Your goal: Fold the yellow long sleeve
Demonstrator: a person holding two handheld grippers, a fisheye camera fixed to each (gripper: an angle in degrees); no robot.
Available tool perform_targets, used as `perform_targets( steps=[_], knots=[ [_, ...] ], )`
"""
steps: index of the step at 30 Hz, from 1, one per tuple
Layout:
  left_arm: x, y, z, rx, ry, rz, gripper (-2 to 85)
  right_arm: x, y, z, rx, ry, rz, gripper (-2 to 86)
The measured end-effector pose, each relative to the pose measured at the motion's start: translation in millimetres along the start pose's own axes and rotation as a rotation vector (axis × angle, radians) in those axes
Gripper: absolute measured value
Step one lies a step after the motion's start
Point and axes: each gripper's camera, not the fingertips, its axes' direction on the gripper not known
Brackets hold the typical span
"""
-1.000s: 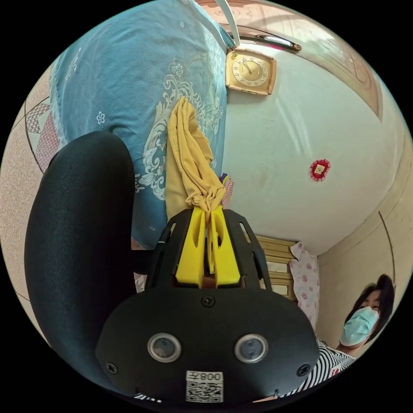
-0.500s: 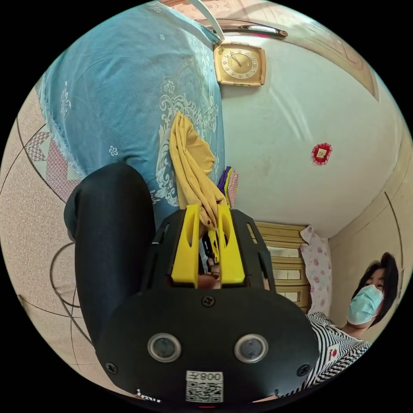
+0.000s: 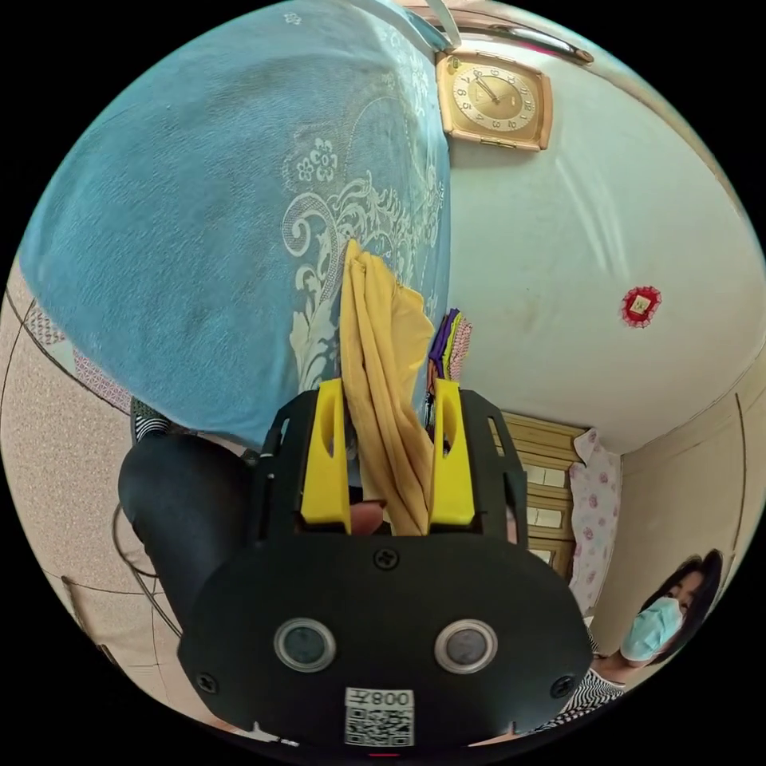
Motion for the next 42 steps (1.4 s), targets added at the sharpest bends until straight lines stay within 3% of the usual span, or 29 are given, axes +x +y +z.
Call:
perform_targets(
  steps=[6,13,32,42],
  knots=[
    [25,-28,36,-0.011,-0.081,-0.008,12.3,-22,15,3,-0.015,0.0,0.0,0.3],
    [65,-39,77,-0.028,-0.103,0.044,3.7,-57,39,-2,-0.018,0.012,-0.017,0.3],
    [313,0,238,-0.153,0.076,0.451,2.8,-240,159,-114,0.158,-0.095,-0.378,0.2],
    [392,9,368,-0.257,0.059,0.498,2.8,-311,223,-169,0.271,-0.181,-0.456,0.1]
  ],
)
